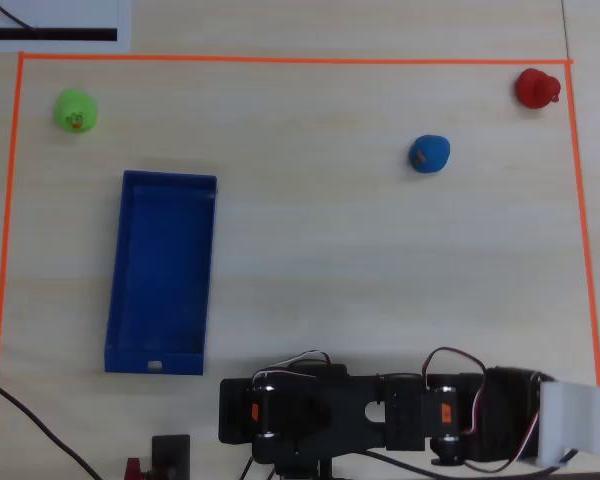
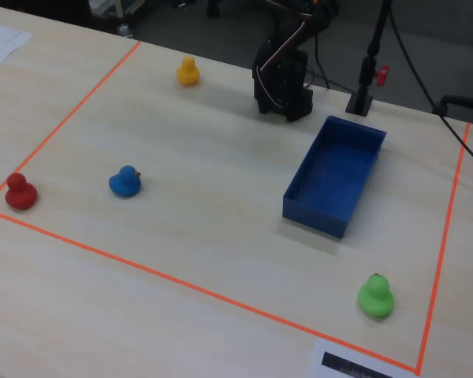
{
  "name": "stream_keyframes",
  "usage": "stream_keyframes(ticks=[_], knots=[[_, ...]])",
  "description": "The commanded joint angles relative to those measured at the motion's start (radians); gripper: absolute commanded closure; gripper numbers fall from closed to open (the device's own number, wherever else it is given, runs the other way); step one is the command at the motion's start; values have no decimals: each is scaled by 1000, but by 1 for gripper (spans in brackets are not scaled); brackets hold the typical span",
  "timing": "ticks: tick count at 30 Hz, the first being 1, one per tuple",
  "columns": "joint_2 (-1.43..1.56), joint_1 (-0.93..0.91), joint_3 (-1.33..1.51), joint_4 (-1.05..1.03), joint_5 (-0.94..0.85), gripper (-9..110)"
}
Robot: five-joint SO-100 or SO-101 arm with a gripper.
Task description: Grasp yellow duck and put it into box.
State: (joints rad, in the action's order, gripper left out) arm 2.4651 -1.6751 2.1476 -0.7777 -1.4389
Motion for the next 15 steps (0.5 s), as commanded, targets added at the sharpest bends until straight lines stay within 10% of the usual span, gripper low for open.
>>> stream_keyframes(ticks=[1,15], knots=[[37,-66,-156,-614,-66,101],[-218,-178,-376,-813,-71,79]])
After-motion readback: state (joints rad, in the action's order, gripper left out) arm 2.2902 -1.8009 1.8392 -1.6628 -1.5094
